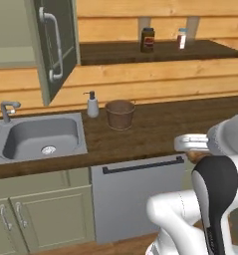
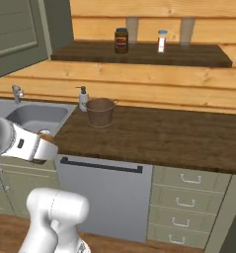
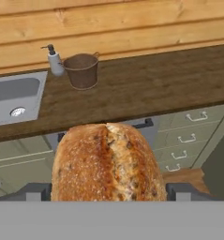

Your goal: Open the cabinet, pick up the bread from the cabinet and place it in the basket. Then move the basket to the dining counter.

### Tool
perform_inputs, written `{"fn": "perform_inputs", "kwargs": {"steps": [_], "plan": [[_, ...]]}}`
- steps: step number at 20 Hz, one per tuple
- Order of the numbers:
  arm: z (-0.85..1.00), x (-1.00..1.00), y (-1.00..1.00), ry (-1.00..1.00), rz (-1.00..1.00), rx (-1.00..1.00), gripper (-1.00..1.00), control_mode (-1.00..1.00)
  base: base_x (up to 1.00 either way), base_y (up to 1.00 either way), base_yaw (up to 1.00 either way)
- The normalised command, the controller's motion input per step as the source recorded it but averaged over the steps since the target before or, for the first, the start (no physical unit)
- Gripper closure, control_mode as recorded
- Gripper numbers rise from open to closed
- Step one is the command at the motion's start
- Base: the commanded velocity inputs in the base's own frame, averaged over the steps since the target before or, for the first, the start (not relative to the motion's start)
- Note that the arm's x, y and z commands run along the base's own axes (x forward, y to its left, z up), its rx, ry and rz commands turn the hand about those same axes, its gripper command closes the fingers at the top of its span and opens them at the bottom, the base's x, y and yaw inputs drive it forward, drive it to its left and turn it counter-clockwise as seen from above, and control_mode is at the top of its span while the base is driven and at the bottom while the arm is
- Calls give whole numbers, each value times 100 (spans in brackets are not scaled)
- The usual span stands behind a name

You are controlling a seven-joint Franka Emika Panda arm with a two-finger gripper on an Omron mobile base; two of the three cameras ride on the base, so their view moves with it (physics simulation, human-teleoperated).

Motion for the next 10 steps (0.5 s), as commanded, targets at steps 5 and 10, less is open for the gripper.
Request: {"fn": "perform_inputs", "kwargs": {"steps": [5,10], "plan": [[0,0,0,0,0,0,100,100,34,-6,3],[0,0,0,0,0,0,100,100,63,0,0]]}}
